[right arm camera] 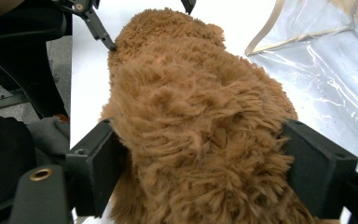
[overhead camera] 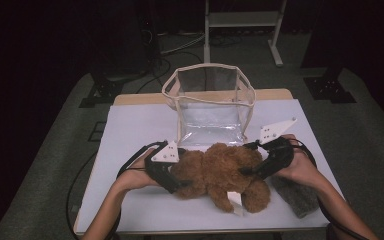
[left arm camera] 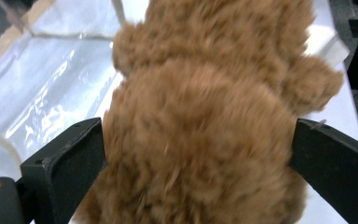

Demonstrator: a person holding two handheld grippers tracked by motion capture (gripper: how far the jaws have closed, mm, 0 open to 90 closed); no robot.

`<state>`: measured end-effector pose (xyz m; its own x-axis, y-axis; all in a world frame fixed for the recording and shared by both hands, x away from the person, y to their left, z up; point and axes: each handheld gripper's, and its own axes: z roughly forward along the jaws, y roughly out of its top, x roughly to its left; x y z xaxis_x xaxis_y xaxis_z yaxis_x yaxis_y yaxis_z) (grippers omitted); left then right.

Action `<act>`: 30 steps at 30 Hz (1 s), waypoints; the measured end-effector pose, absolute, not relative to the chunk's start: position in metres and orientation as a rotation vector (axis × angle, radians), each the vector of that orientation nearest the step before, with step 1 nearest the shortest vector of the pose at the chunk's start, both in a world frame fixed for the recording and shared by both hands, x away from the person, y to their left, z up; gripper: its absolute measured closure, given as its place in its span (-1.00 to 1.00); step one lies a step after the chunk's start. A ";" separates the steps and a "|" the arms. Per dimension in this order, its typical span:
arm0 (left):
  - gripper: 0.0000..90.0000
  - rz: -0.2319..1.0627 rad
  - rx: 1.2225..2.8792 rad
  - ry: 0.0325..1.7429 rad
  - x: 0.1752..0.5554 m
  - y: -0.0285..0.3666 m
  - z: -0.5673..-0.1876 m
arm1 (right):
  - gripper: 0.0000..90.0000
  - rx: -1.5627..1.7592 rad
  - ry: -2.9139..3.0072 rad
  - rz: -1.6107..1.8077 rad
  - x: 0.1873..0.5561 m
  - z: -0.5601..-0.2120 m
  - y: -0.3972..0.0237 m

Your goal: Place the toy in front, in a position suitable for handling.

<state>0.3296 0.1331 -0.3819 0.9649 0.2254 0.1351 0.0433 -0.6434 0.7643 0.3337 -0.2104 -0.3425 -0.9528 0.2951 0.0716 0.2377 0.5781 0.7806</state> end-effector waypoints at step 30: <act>-0.38 0.260 2.235 0.217 0.326 0.136 -0.399 | -0.08 0.552 2.700 1.331 0.336 -0.368 -0.206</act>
